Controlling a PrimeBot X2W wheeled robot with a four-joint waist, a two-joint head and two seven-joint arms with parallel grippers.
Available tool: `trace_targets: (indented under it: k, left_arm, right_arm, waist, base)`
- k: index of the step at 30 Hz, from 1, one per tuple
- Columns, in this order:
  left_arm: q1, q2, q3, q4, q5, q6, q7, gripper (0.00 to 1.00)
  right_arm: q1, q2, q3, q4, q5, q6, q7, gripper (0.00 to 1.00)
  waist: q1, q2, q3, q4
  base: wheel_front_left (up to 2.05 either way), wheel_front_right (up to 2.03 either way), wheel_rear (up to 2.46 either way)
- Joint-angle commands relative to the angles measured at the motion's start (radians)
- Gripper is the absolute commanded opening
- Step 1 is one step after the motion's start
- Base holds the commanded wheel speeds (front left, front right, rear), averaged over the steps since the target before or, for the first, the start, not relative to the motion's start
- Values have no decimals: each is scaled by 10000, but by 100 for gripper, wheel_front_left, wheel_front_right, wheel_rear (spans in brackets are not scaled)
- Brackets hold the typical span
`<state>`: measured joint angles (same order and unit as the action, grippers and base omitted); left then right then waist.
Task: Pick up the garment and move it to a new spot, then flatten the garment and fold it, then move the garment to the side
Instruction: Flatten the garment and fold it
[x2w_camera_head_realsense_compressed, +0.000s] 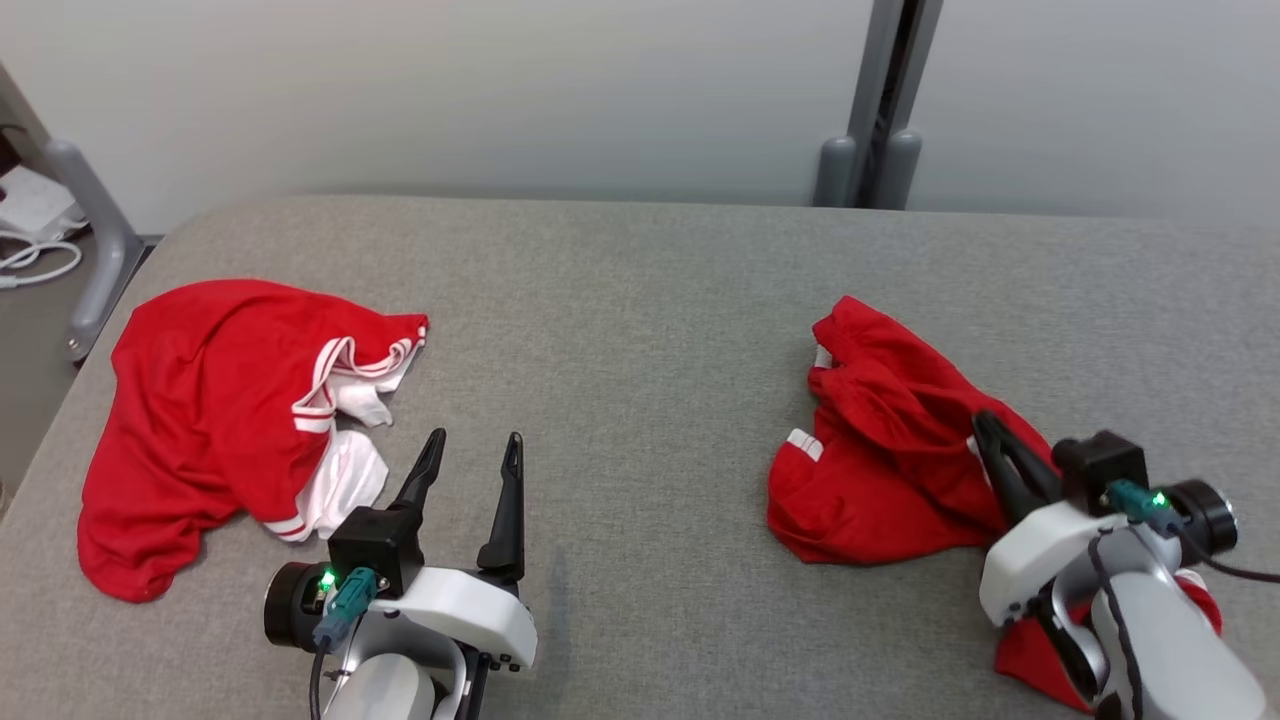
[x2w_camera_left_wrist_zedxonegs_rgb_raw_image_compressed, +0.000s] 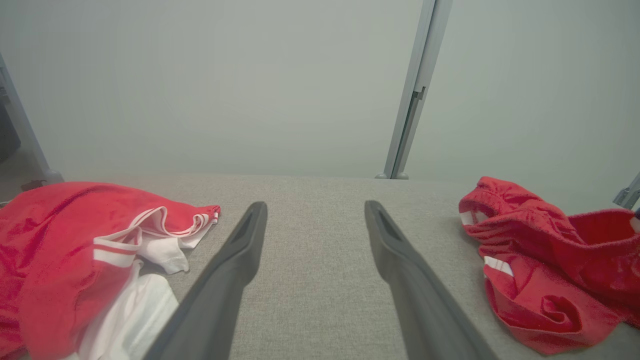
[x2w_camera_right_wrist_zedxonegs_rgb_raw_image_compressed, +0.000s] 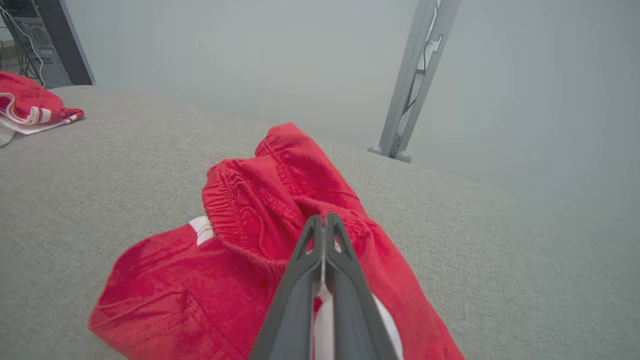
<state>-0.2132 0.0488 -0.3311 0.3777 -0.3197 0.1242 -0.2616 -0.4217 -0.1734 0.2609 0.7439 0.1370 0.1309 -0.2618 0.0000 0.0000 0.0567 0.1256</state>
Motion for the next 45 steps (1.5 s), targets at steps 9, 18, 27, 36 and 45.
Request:
trace_targets:
  k: [9,18,27,36,45]
  left_arm:
    - [268,38,-127,-58,-384,59,-41,100]
    - [430,41,-250,-145,-736,155,-41,100]
    - [530,39,-272,-183,-794,192,-41,100]
    - [562,41,46,-408,-518,188,-41,100]
    - [812,37,392,-613,-305,116,-41,100]
  right_arm:
    - [-2029,-879,857,-1712,656,-3,118,0]
    - [-4257,-1051,2980,-3787,2259,-4,887,0]
    - [-3711,-1693,2741,-3819,2462,-3,1151,0]
    - [-1180,-1619,1254,-2973,1931,-3,178,0]
    - [994,-803,-828,-3589,953,-3,-48,0]
  waist:
    - [0,0,-663,-581]
    - [0,0,-915,-551]
    - [0,0,-995,-462]
    - [0,0,-912,-831]
    - [0,0,-946,-1189]
  base:
    - [0,0,0]
    - [0,0,0]
    - [0,0,0]
    - [0,0,0]
    - [0,0,0]
